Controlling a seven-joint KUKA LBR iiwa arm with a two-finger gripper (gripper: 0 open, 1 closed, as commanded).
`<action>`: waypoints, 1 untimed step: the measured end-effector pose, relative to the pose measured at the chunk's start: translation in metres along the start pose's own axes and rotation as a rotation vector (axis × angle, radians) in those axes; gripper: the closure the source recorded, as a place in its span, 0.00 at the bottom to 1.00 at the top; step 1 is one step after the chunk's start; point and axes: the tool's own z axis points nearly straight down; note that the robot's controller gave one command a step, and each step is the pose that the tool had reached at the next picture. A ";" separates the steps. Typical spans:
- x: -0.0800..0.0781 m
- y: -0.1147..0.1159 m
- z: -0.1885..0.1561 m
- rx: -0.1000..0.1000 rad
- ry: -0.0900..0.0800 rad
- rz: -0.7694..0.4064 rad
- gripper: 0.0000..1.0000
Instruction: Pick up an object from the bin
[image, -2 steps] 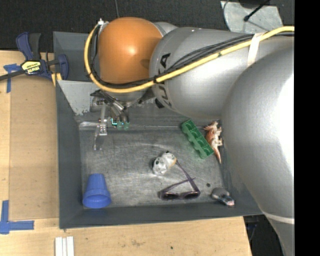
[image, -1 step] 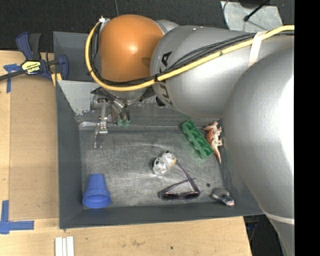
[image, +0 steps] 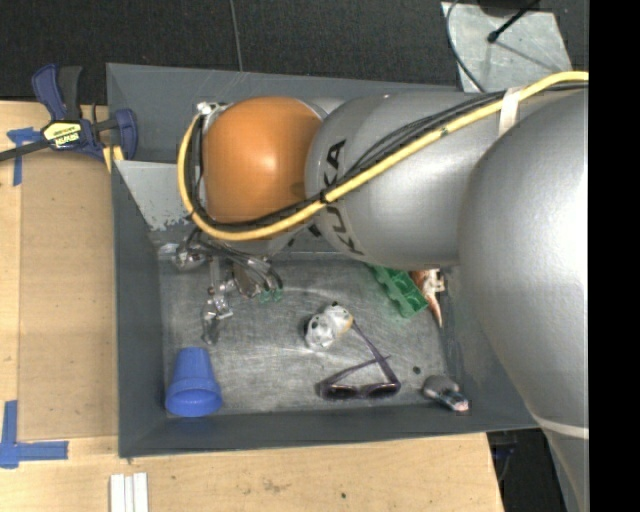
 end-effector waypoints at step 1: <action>0.020 0.000 0.013 -0.001 0.003 -0.476 0.00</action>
Offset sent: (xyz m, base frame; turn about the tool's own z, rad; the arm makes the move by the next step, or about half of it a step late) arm -0.0659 0.0092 -0.0285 -0.4381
